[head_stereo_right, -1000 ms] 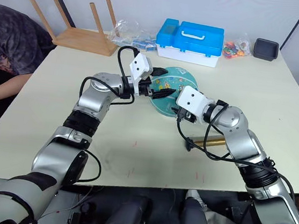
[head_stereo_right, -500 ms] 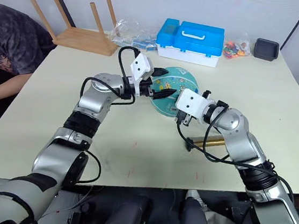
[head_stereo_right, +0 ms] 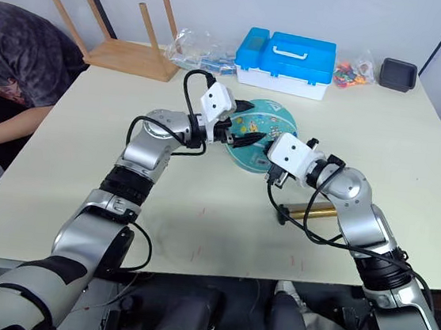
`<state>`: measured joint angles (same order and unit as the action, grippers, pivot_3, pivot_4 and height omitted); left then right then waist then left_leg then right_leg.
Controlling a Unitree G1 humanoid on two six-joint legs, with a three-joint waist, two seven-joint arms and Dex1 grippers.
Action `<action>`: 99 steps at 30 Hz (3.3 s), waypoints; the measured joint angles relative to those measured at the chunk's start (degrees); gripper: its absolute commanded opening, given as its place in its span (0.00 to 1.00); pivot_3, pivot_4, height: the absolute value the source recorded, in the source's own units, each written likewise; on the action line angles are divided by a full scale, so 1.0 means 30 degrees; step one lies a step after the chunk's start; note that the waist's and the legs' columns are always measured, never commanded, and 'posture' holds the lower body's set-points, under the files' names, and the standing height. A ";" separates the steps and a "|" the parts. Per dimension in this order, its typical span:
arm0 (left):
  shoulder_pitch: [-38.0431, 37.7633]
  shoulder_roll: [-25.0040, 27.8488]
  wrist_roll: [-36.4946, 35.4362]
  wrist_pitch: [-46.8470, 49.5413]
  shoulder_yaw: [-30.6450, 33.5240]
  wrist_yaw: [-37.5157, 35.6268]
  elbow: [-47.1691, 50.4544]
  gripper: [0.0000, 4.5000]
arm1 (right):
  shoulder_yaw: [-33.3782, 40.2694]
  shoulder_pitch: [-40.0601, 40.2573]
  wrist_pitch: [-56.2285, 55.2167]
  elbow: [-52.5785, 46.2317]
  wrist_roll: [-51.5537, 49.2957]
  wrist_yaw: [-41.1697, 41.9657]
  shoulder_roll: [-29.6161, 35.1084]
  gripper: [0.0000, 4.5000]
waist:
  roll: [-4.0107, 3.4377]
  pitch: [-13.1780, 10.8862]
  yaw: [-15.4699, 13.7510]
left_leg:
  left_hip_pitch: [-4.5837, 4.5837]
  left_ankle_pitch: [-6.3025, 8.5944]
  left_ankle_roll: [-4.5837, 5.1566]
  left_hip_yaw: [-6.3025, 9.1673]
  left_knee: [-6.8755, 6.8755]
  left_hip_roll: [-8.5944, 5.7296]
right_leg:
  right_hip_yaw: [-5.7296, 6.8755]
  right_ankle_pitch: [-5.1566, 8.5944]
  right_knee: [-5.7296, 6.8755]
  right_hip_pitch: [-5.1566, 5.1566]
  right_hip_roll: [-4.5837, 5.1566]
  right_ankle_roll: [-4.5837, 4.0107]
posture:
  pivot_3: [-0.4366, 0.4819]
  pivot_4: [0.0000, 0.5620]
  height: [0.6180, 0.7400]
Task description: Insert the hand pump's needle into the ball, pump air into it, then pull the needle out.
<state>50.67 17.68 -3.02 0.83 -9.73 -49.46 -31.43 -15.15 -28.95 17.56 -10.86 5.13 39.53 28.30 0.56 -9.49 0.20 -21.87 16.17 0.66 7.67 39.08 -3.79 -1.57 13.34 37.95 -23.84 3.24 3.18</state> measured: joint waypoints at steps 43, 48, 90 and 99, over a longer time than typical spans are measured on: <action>0.0307 -0.0466 0.0391 -0.0575 -0.1112 0.1073 -0.0661 0.90 | 0.0110 0.0234 0.4387 -0.3247 0.0002 0.0394 0.0966 0.09 | 0.0000 0.0000 -0.0357 | -0.0016 0.0000 0.0001 0.0028 0.0000 -0.0006 | 0.0032 0.0003 -0.0020 0.0010 0.0002 0.0003 | 0.48 0.27 1.00; 0.0297 -0.0459 0.0392 -0.0575 -0.1134 0.1156 -0.0661 0.90 | 0.0111 0.0232 0.4601 -0.3514 -0.0025 0.0465 0.1076 0.09 | 0.0000 0.0000 -0.0357 | -0.0015 0.0000 0.0001 0.0029 0.0001 -0.0007 | 0.0034 0.0003 -0.0019 0.0011 0.0003 0.0003 | 0.48 0.27 1.00; -0.4706 0.4145 -0.9691 1.0759 0.4796 -0.2437 1.0473 1.00 | 0.4732 -0.3214 0.4124 -0.1349 -0.4868 0.1310 0.2483 0.09 | 0.0004 0.0021 0.0253 | -0.0309 -0.0153 -0.0084 -0.0083 -0.0179 0.0047 | -0.0141 -0.0139 -0.0056 -0.0425 -0.0027 -0.0041 | 0.48 0.27 1.00; -0.8989 0.6257 -1.3150 1.3824 0.6170 -0.2929 1.5134 1.00 | 0.5018 -0.5626 0.1152 0.3514 -0.4574 0.2016 0.3384 0.09 | -0.0005 0.0004 0.0218 | -0.0267 -0.0152 -0.0084 -0.0192 -0.0215 0.0083 | -0.0228 -0.0156 -0.0037 -0.0440 -0.0035 -0.0058 | 0.48 0.27 1.00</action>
<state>23.71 36.45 -42.48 42.31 8.78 -58.24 13.97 -0.09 -45.83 21.01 -0.32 -8.59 45.58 38.45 0.54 -9.48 0.86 -22.67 15.71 0.41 7.09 38.43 -3.54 -2.25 12.87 37.84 -25.16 3.14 3.01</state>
